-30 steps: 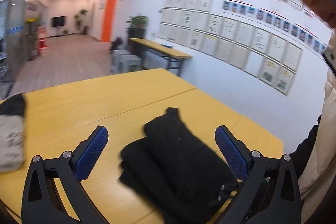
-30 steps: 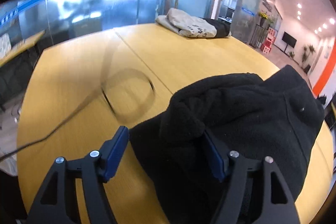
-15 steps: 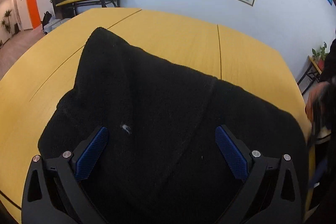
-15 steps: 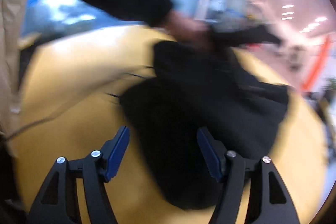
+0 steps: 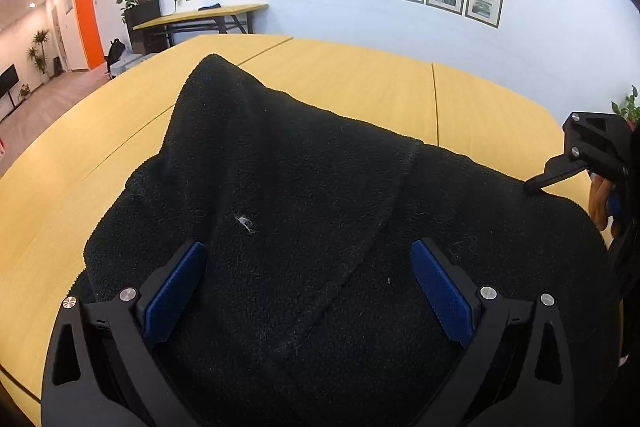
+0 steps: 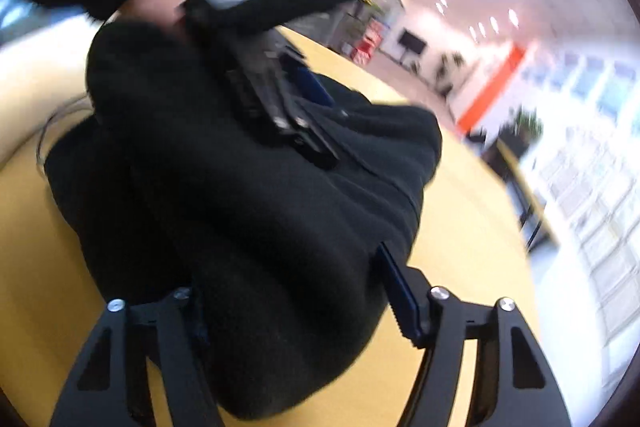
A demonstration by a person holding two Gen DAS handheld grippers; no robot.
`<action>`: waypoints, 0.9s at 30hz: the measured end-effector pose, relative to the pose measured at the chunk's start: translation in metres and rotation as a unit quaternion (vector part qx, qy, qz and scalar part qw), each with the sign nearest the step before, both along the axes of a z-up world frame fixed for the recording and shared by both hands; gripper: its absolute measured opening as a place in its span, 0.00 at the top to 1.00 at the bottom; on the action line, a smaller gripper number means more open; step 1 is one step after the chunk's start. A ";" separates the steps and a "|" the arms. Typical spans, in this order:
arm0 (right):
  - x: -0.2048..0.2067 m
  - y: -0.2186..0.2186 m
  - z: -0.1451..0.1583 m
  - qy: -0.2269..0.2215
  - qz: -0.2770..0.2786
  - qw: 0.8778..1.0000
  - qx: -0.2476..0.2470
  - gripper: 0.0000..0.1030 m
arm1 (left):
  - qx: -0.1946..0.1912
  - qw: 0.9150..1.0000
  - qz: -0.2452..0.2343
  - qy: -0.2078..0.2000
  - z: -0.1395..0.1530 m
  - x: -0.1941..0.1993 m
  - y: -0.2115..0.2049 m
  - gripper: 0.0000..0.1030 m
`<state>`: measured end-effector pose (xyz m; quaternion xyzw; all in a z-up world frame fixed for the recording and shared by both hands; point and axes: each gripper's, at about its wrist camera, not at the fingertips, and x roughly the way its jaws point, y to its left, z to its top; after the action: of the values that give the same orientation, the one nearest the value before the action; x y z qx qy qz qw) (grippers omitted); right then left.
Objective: Fold clothes
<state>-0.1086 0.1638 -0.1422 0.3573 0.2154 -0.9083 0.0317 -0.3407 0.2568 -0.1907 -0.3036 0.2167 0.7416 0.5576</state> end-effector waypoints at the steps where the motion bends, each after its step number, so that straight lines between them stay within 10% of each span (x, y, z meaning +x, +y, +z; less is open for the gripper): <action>1: 0.002 0.008 0.002 -0.005 -0.013 1.000 -0.016 0.40 | 0.002 1.000 0.004 0.003 0.000 0.001 -0.001 0.00; 6: 0.001 0.058 0.001 -0.061 -0.105 0.987 -0.106 0.40 | 0.012 0.999 0.031 0.008 -0.002 0.006 -0.006 0.00; 12: -0.004 0.077 0.008 -0.118 -0.083 0.978 -0.148 0.40 | -0.009 1.000 0.028 -0.011 0.010 0.006 -0.012 0.00; 21: 0.029 0.135 0.029 -0.154 -0.055 0.964 -0.208 0.40 | 0.048 0.998 0.042 -0.018 0.127 0.052 -0.048 0.00; 27: 0.017 0.153 0.084 -0.095 0.028 0.948 -0.302 0.39 | -0.035 0.996 -0.067 -0.049 0.075 0.124 -0.011 0.00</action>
<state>-0.0919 0.3167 -0.0580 0.4094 -0.0629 -0.8915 0.1837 -0.2165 0.2460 -0.1157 -0.3435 0.2355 0.6787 0.6050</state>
